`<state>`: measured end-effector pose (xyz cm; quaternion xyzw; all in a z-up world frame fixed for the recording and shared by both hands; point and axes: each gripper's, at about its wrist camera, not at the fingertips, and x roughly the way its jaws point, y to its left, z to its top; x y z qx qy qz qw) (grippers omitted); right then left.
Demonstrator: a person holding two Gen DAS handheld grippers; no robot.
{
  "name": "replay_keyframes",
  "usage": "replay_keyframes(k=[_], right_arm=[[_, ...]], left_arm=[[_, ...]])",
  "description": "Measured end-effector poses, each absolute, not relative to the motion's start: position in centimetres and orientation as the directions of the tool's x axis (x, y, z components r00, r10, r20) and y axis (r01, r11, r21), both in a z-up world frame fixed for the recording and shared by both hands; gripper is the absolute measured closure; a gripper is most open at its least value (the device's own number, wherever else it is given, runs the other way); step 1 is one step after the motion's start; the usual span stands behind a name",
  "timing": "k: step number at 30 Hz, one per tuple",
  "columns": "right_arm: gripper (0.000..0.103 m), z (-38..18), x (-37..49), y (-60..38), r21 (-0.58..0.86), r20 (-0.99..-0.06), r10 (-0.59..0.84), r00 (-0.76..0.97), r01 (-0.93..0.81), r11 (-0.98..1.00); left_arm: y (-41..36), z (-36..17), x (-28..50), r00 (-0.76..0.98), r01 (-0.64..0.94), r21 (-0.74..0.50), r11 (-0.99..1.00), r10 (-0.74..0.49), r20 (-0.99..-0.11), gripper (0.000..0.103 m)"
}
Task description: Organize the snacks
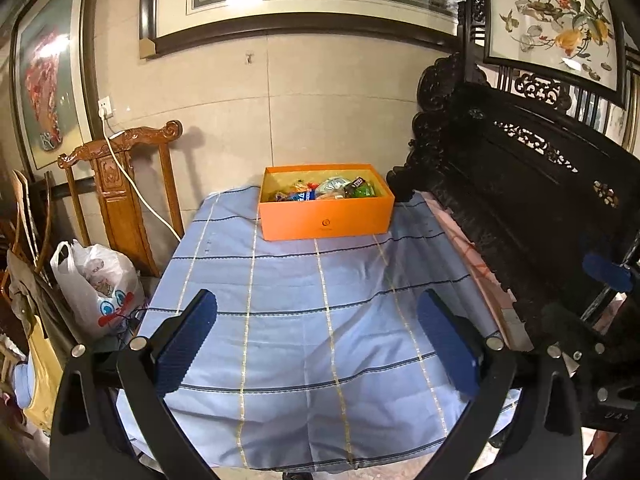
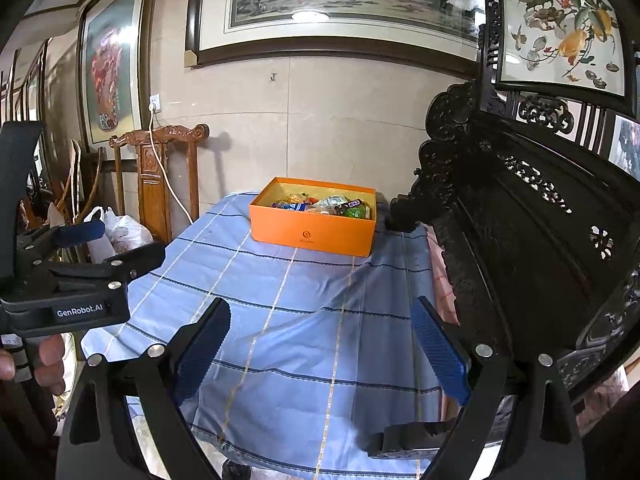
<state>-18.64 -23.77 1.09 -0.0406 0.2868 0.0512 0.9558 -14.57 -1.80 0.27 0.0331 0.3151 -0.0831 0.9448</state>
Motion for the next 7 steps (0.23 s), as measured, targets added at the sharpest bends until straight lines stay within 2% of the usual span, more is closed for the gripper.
replay_keyframes(k=[7], right_arm=[[0.011, 1.24, -18.63, -24.1, -0.048, -0.55, 0.078, 0.831, -0.125, 0.991]], left_arm=[[-1.83, -0.01, -14.51, 0.77, 0.186, 0.011, 0.982, -0.139, -0.622, 0.004]])
